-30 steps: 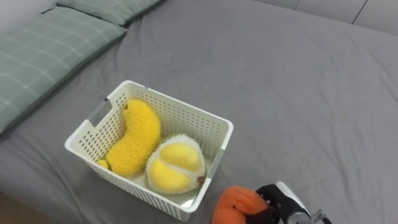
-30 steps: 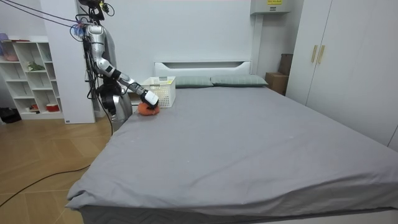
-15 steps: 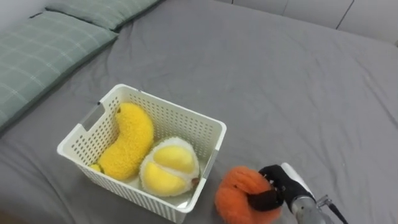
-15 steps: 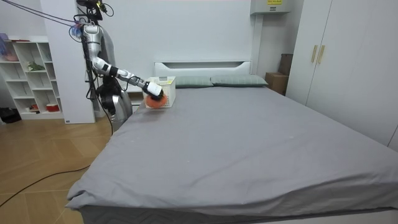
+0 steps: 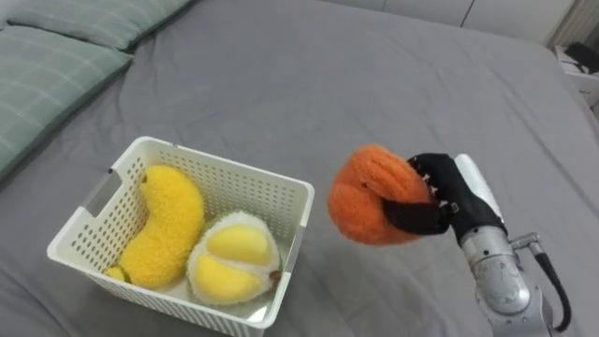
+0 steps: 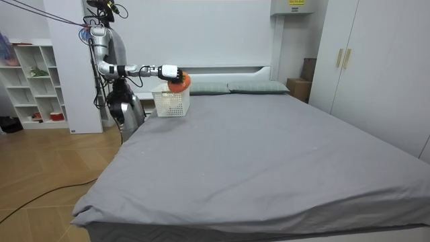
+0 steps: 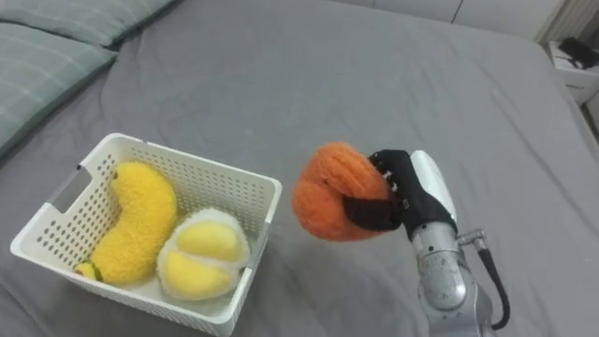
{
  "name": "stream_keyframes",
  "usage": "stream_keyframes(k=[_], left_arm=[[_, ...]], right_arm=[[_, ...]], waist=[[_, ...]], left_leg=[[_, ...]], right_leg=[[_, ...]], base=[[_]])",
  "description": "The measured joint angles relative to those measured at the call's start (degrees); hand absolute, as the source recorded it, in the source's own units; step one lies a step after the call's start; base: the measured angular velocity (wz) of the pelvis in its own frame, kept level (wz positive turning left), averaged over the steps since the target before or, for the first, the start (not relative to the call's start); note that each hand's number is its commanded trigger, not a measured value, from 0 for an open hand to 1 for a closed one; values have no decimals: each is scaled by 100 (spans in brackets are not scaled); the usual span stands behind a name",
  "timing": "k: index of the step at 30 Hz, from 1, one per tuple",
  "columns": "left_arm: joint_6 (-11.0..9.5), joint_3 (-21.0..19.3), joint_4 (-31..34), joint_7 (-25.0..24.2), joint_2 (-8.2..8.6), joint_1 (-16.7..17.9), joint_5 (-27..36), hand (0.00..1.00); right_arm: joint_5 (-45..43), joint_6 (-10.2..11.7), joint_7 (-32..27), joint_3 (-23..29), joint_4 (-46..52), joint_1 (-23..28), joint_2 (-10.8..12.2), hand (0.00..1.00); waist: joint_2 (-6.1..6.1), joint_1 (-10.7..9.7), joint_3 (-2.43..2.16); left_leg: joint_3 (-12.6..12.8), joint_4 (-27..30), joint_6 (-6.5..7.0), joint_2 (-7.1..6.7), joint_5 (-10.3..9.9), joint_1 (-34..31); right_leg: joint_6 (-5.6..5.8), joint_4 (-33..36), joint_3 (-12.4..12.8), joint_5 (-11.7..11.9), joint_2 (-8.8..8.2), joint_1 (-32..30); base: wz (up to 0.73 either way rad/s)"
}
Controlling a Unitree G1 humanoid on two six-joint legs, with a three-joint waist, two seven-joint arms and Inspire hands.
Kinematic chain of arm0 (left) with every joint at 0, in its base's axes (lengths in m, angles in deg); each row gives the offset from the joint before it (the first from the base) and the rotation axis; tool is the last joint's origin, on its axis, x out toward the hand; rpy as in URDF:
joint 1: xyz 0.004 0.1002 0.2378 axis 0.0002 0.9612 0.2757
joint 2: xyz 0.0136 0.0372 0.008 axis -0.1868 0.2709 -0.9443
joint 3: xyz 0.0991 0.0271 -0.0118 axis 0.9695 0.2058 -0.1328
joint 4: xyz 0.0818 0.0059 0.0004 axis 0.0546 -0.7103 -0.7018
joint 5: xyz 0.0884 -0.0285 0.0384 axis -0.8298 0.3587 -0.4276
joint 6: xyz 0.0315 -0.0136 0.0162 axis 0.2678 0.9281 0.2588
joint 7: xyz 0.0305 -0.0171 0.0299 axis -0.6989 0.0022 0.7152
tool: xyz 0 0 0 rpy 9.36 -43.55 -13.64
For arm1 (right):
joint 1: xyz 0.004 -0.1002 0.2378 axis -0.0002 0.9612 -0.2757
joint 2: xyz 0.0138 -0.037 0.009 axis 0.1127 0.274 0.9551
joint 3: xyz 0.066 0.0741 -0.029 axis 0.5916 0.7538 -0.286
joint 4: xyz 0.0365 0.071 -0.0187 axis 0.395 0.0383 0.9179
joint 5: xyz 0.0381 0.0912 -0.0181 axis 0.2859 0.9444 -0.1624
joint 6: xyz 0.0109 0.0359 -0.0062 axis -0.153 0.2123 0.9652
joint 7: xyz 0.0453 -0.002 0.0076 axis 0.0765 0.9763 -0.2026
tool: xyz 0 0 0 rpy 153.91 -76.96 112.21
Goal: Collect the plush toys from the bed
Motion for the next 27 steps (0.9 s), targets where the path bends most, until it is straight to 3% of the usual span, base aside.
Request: stream_keyframes(k=[10,14,21,27], left_arm=[[2,-110,-198,-7,-32,-52,-51,0],[-1,-60,-169,-2,-42,-82,-36,0],[23,63,-130,-139,-44,-180,-45,0],[25,125,-130,-148,-48,-237,-40,0]], right_arm=[[-13,1,243,-3,554,-387,2,100],[-27,-1,248,-77,790,-593,-1,100],[-264,-258,589,-538,1304,-789,-6,100],[-254,-267,800,-847,1465,-838,-1,100]], waist=[[70,29,26],[83,150,30],[21,349,-11],[-11,564,-24]], left_leg=[[-1,-15,-1,6,-1,20],[20,-13,-4,15,-3,18],[4,6,-4,13,-3,-34],[-23,-12,-3,9,-2,-42]], right_leg=[[0,2,4,-1,1,12],[0,2,13,0,10,1],[0,7,29,0,10,-36],[0,7,39,0,7,-48]], base=[[0],[-3],[0],[1]])
